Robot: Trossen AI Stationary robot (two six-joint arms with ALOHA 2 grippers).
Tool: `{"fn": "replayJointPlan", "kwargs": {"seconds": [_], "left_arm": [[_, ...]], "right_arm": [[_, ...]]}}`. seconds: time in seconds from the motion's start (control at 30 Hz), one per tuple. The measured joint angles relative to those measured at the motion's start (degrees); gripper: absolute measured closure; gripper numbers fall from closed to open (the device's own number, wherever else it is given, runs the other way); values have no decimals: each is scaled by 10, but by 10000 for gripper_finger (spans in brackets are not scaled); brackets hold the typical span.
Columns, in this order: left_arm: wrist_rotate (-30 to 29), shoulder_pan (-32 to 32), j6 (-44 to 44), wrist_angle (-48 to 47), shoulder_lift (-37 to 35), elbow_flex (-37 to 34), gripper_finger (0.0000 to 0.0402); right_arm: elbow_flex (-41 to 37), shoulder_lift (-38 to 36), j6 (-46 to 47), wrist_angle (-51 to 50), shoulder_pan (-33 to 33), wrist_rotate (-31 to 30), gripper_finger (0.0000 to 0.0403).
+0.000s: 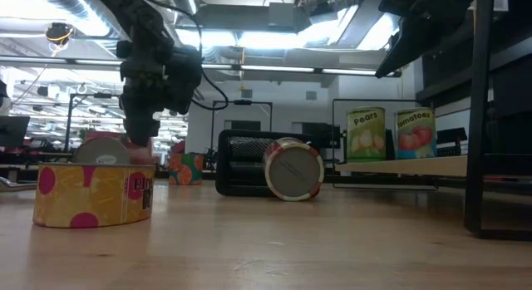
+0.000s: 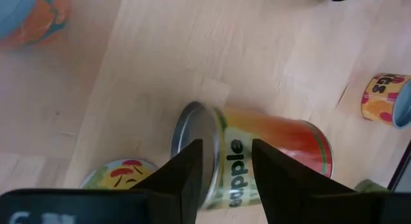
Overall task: Pick and place cans onto a shelf
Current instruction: Put the canned pineapple on the shelf
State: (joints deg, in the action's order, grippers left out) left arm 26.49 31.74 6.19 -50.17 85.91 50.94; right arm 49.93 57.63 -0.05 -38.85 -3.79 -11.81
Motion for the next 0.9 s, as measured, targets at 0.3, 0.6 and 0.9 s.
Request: {"fn": "replayJointPlan", "kwargs": {"seconds": [0.3, 0.6, 0.9], "left_arm": [[0, -12, 3, 2, 0, 0, 315], [0, -15, 3, 2, 0, 0, 378], [-2, -15, 3, 2, 0, 0, 398]], "right_arm": [[0, 0, 0, 0, 0, 0, 212], [0, 0, 0, 0, 0, 0, 212], [0, 0, 0, 0, 0, 0, 212]]}}
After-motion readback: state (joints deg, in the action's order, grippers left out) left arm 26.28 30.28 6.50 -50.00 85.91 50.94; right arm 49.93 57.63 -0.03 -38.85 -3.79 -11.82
